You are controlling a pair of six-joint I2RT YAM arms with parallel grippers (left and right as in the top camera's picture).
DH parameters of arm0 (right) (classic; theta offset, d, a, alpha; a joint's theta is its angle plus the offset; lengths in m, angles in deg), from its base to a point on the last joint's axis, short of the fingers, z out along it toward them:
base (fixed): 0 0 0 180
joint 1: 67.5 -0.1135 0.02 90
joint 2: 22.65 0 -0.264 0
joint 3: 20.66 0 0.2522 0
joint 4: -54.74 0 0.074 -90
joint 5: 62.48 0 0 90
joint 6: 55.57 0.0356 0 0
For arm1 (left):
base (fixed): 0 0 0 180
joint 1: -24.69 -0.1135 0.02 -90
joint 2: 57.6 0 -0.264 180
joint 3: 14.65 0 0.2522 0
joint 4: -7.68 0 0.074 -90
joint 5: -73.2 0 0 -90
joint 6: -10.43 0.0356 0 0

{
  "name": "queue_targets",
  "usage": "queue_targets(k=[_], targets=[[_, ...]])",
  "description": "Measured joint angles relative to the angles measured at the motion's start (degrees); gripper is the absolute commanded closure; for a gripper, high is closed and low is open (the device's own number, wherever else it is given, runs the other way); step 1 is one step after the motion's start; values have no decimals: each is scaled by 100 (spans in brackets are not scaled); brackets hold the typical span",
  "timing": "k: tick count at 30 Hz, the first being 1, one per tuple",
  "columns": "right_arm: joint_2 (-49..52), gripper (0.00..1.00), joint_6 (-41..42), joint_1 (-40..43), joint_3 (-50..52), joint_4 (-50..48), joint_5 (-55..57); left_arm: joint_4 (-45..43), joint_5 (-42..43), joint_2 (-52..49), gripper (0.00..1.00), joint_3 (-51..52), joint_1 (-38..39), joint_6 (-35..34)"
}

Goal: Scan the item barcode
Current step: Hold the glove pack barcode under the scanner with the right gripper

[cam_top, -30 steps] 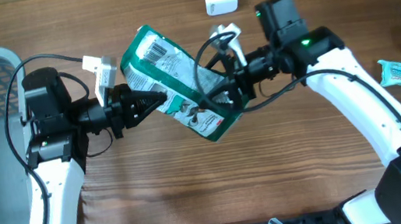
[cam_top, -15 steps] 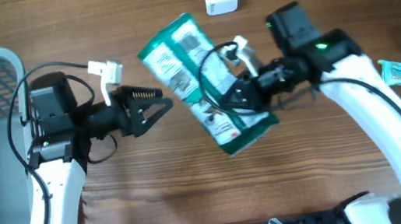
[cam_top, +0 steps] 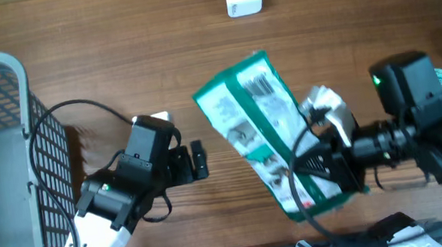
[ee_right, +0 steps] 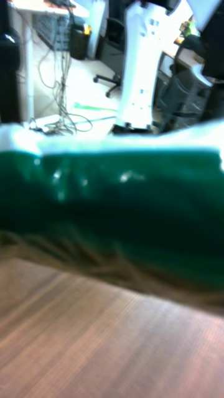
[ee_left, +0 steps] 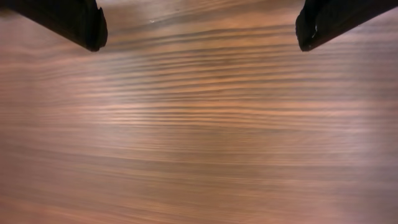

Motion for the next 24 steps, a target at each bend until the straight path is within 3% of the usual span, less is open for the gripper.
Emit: queue_targets(k=[3, 8, 13, 19, 24], targets=[[-393, 95, -48, 0, 2, 59, -44, 581, -763, 0, 0, 0, 52, -675], [-719, 96, -142, 0, 2, 7, -52, 761, -1099, 0, 0, 0, 55, -1014], [-608, 95, -114, -2, 24, -1117, 509, 660, -1139, 0, 0, 0, 55, -1043], [-188, 95, 807, -4, 35, -1628, 3042, 605, -1139, 0, 0, 0, 55, -1060], [291, 95, 1067, -7, 37, -2557, 4133, 608, -1139, 0, 0, 0, 55, -1060]])
